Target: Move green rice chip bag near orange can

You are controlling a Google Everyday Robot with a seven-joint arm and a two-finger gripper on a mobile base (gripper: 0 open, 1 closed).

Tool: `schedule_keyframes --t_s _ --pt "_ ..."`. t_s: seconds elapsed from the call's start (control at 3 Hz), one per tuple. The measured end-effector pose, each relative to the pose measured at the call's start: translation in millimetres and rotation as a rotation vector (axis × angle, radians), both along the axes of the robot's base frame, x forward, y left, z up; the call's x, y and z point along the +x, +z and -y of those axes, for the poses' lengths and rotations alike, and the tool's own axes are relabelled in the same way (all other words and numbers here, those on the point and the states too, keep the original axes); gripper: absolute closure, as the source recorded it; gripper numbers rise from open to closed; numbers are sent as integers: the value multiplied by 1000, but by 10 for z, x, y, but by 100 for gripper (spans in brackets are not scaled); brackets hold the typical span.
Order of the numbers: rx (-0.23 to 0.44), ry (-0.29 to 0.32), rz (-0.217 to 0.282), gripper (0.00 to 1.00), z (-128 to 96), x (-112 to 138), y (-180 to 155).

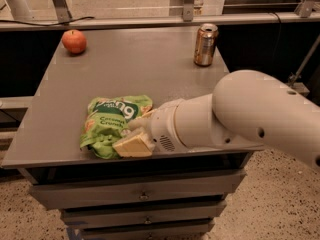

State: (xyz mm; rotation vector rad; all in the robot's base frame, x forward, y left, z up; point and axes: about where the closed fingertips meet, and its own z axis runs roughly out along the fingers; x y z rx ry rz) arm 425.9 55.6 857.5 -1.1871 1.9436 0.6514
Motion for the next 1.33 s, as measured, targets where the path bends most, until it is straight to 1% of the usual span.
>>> schedule_keyframes --t_s 0.33,0.67,1.0,1.33 --pt "-21 -41 63 100 293 189 256" --pt "-21 -41 63 100 293 189 256" --pt "-50 -28 100 100 296 111 346" --pt "-127 -63 176 100 598 92 538"
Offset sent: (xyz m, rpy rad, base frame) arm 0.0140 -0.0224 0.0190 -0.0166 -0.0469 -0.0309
